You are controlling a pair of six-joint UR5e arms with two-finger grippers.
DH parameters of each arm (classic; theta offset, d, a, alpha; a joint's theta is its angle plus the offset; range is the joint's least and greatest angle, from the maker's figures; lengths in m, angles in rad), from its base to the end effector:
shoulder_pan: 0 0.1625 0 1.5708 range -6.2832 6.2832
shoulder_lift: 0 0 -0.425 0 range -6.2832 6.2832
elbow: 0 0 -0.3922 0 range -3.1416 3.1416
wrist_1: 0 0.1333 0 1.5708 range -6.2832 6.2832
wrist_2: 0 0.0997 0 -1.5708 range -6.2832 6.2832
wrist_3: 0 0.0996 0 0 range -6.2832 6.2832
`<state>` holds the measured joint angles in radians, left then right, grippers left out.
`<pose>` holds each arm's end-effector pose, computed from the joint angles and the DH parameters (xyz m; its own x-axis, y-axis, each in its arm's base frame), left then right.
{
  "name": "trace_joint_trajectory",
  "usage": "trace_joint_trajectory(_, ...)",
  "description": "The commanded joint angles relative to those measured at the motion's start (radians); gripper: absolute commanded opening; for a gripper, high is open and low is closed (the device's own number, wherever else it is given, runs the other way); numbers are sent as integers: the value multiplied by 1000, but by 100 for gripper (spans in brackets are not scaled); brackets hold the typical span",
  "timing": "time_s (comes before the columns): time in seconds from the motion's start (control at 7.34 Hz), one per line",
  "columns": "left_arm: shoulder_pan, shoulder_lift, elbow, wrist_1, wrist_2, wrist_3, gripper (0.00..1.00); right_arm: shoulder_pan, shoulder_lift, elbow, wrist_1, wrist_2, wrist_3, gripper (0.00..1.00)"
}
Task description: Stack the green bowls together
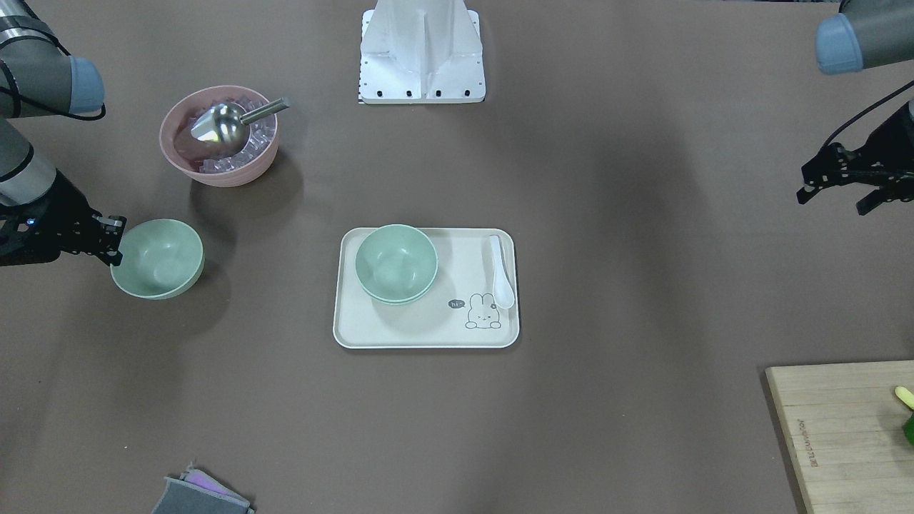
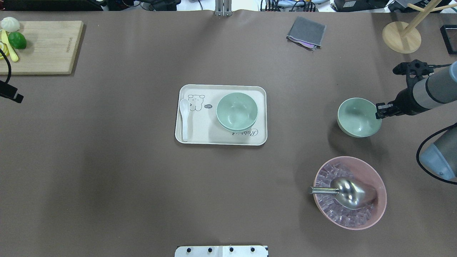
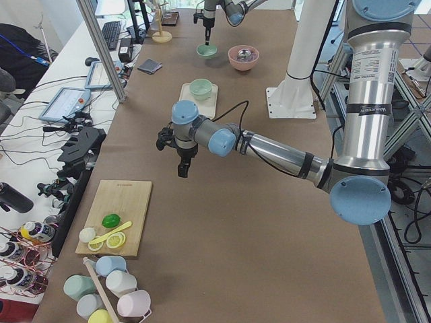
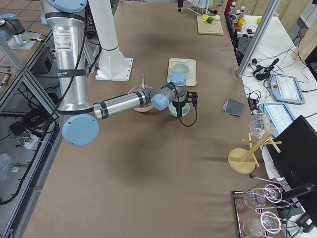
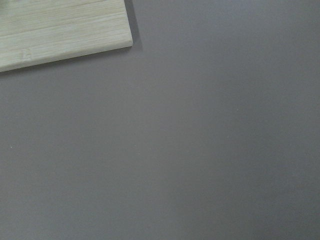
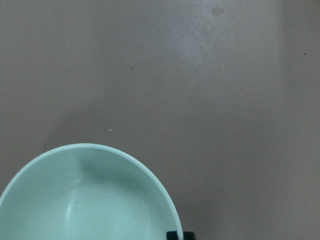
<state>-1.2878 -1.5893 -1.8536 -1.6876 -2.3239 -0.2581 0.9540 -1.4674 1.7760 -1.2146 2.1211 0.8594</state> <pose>0.0779 -0.5012 0.4970 0.6675 0.2308 -0.7079 -0.0877 0.9685 0.2331 -0.2509 -0.4943 0.4714 0.6770 -0.0074 0.7360 -0.0881 0.9919 0.0910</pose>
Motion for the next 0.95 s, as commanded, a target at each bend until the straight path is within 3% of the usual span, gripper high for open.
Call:
trace_joint_trajectory(0.0, -143, -6, 19, 160, 1, 262, 98, 0, 94, 22, -104, 0, 65, 0)
trace_joint_trajectory(0.41, -278, 3, 120, 217, 1, 520, 98, -14, 240, 20, -230, 0, 165, 0)
trace_joint_trajectory(0.82, -315, 3, 168, 207, -3, 528, 98, -75, 384, 10, -304, -1, 330, 0)
